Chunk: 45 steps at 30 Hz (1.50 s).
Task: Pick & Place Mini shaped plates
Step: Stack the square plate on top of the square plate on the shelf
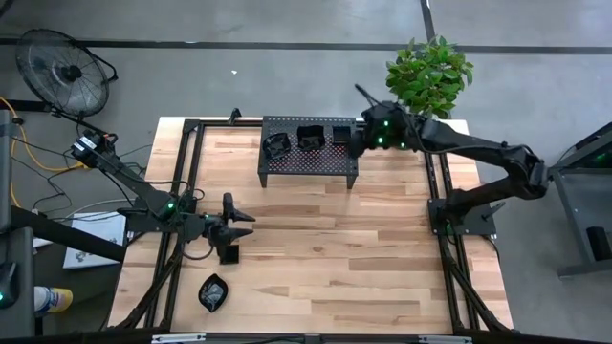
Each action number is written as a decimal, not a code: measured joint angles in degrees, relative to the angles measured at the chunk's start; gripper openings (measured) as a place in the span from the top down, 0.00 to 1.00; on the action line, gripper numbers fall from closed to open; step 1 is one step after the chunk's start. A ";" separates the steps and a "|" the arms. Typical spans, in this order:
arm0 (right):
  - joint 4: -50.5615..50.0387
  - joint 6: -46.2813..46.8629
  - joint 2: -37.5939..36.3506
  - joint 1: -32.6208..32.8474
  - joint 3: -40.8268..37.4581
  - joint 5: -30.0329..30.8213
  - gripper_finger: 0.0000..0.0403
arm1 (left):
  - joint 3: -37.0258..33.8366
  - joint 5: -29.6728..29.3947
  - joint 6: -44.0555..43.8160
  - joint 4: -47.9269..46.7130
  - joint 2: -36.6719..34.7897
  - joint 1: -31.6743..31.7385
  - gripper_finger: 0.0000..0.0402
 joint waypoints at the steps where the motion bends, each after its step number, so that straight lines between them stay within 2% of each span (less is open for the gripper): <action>1: -0.01 -0.66 -0.33 1.39 0.00 -0.15 0.83 | -0.01 0.22 -1.52 -0.15 0.01 0.01 0.57; 4: -0.03 -1.90 -1.00 6.13 0.00 0.45 0.83 | 0.08 2.43 -6.78 -0.06 0.00 0.01 0.57; 9: -0.03 -2.81 -1.23 15.07 0.00 5.10 0.83 | 0.10 8.36 -15.32 -0.39 0.02 0.01 0.57; 12: -0.05 -2.77 -1.21 20.70 0.00 8.91 0.83 | 0.43 11.01 -24.36 -2.20 0.02 -0.01 0.57; 15: -0.35 -1.48 -1.21 26.44 0.00 13.46 0.83 | 3.38 11.63 -37.43 -11.20 0.02 0.01 0.57; 20: -0.47 0.41 -0.55 35.58 0.00 21.17 0.83 | 9.10 17.90 -55.15 -30.25 0.02 -0.01 0.57; 23: -0.47 1.78 0.97 40.22 0.00 25.18 0.83 | 10.11 22.42 -66.02 -35.89 0.02 -0.01 0.57; 26: -0.47 3.25 2.81 43.82 0.00 28.07 0.83 | 10.13 25.93 -71.21 -37.52 0.36 -0.13 0.57; 30: -0.44 5.88 5.24 46.98 0.00 30.77 0.83 | 10.16 26.64 -78.29 -41.47 1.52 -1.59 0.57; 36: -0.37 5.85 9.60 50.72 0.00 33.89 0.83 | 10.16 31.66 -80.24 -48.60 2.90 -3.82 0.57; 39: 0.02 6.21 11.39 51.90 0.00 33.90 0.83 | 10.16 31.92 -81.17 -51.62 2.84 -4.58 0.57; 45: 0.20 11.48 13.81 53.92 0.02 35.98 0.83 | 10.11 30.98 -93.25 -52.23 2.84 -4.62 0.57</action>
